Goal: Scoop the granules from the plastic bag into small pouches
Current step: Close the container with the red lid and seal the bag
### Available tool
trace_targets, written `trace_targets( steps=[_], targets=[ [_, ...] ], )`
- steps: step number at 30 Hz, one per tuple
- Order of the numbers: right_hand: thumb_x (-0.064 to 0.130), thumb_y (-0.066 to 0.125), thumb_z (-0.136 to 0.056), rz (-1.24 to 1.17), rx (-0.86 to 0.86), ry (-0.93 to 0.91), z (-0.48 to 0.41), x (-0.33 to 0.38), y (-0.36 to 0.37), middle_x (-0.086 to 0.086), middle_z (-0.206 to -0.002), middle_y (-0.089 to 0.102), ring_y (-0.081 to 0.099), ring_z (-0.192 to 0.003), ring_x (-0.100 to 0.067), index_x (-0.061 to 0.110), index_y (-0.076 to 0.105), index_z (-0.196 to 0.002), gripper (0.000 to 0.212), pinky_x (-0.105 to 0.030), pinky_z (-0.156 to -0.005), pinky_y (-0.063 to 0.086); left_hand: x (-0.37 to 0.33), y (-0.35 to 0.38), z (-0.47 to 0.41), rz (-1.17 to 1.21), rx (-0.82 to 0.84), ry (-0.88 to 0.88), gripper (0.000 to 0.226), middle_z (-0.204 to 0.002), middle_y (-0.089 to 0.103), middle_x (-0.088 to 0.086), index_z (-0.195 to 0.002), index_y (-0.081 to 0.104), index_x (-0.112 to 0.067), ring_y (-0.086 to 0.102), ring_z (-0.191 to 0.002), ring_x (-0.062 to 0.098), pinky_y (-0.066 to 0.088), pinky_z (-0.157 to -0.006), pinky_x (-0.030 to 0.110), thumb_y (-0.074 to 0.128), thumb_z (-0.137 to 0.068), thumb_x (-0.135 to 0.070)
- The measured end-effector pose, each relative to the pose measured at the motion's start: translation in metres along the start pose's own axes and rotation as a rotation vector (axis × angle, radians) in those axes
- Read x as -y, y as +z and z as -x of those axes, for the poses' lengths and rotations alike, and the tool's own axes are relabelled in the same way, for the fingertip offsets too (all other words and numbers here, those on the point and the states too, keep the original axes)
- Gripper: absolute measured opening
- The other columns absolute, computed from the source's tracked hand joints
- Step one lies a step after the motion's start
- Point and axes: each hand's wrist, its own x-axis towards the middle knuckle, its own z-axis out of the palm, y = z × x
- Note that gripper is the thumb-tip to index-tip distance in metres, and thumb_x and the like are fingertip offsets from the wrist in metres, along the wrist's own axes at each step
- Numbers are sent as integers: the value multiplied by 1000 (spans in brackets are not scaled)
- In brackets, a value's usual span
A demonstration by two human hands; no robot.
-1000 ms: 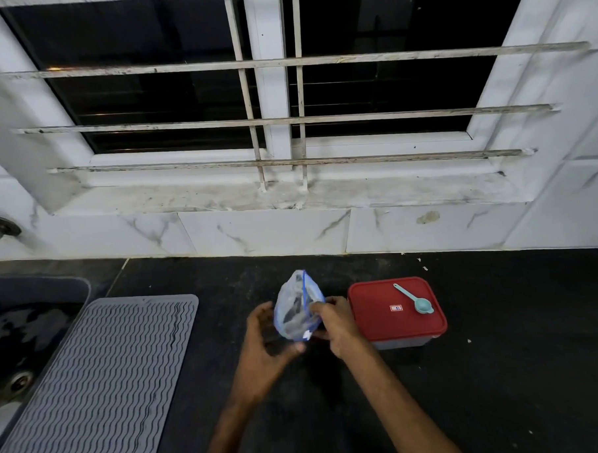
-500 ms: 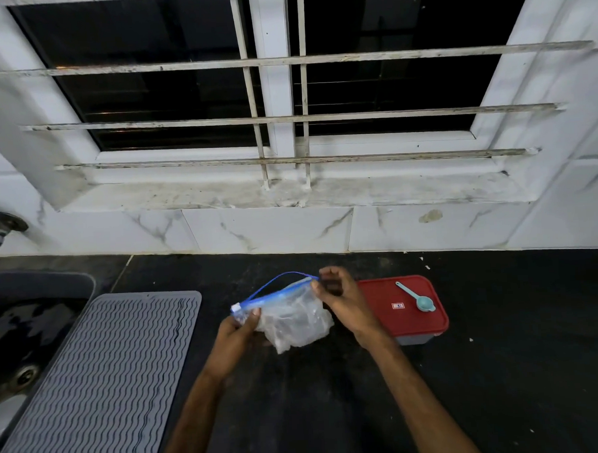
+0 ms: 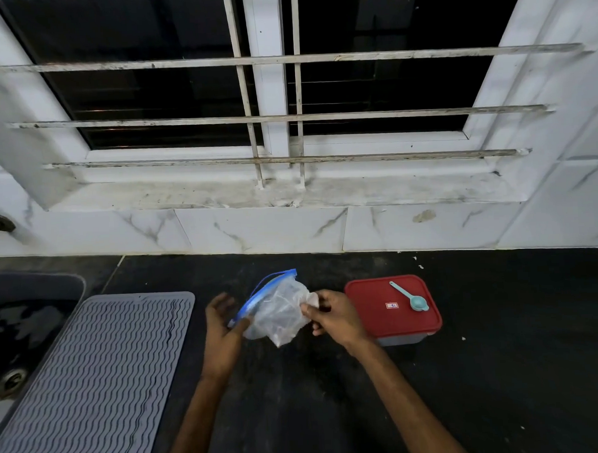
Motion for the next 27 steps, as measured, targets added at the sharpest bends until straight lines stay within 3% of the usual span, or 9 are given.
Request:
trace_targets(
  steps=[3, 6, 10, 13, 15, 19, 22, 24, 27],
  targets=[
    [33, 73, -85, 189, -35, -132, -2, -6, -3, -2, -73, 72, 63, -52, -14, 15, 71, -85, 19, -42, -54, 56, -15, -1, 0, -171, 95, 252, 65, -138, 50, -3, -138, 44, -19, 48, -128, 6, 42, -101, 22, 68, -77, -19],
    [36, 69, -86, 295, 70, -246, -1, -2, 1, -3, -70, 70, 66, -62, -18, 16, 72, -80, 21, -41, -58, 54, -27, 15, -3, -414, 268, 230, 48, -130, 54, -18, -130, 53, -34, 51, -120, -4, 42, -98, 17, 67, -86, -50],
    [31, 68, -88, 293, 91, -359, 0, 6, 5, -3, -65, 65, 56, -59, -8, 12, 69, -70, 26, -38, -60, 48, -26, 35, -16, -249, 185, 110, 15, -101, 70, 1, -100, 67, -13, 65, -95, 10, 53, -89, 34, 67, -91, -24],
    [22, 70, -88, 233, -15, -368, 1, 1, -4, 14, -66, 68, 60, -61, -2, 20, 74, -75, 13, -23, -60, 47, -21, 33, -22, -86, 118, 11, 14, -90, 70, 15, -92, 65, 1, 65, -84, 22, 54, -79, 36, 72, -86, -10],
    [18, 70, -88, 156, -86, -333, -1, -2, -9, 18, -65, 68, 60, -59, 1, 22, 74, -77, 13, -18, -60, 45, -17, 27, -24, -146, 33, 9, 12, -87, 70, 11, -91, 65, -2, 65, -81, 19, 53, -74, 30, 72, -85, -8],
    [15, 70, -88, -6, -150, -226, -3, -5, -9, 11, -60, 66, 54, -53, 1, 24, 71, -72, 19, -24, -56, 45, -12, 23, -21, -241, -68, 48, 8, -88, 71, 4, -92, 67, -13, 68, -86, 19, 56, -79, 34, 67, -90, -20],
    [20, 68, -90, -19, -226, -214, -5, -6, -4, -1, -60, 63, 51, -55, -4, 15, 69, -69, 21, -29, -57, 45, -17, 26, -15, -111, 83, -102, 30, -91, 72, 5, -97, 70, -11, 67, -87, 15, 54, -78, 28, 55, -97, -36],
    [23, 67, -91, -23, -264, -219, -6, -7, -3, -11, -62, 62, 50, -57, -8, 6, 65, -70, 27, -32, -56, 44, -18, 28, -10, -45, 258, -236, 28, -91, 72, 7, -97, 70, -4, 67, -83, 13, 56, -75, 25, 60, -94, -30],
    [22, 71, -88, 17, -293, -255, -7, -8, -8, -6, -62, 65, 53, -56, -9, 6, 67, -70, 24, -32, -57, 46, -9, 22, -11, 50, 168, -216, 21, -76, 66, 10, -90, 67, 6, 60, -71, 18, 54, -58, 23, 69, -87, -15]
  ],
)
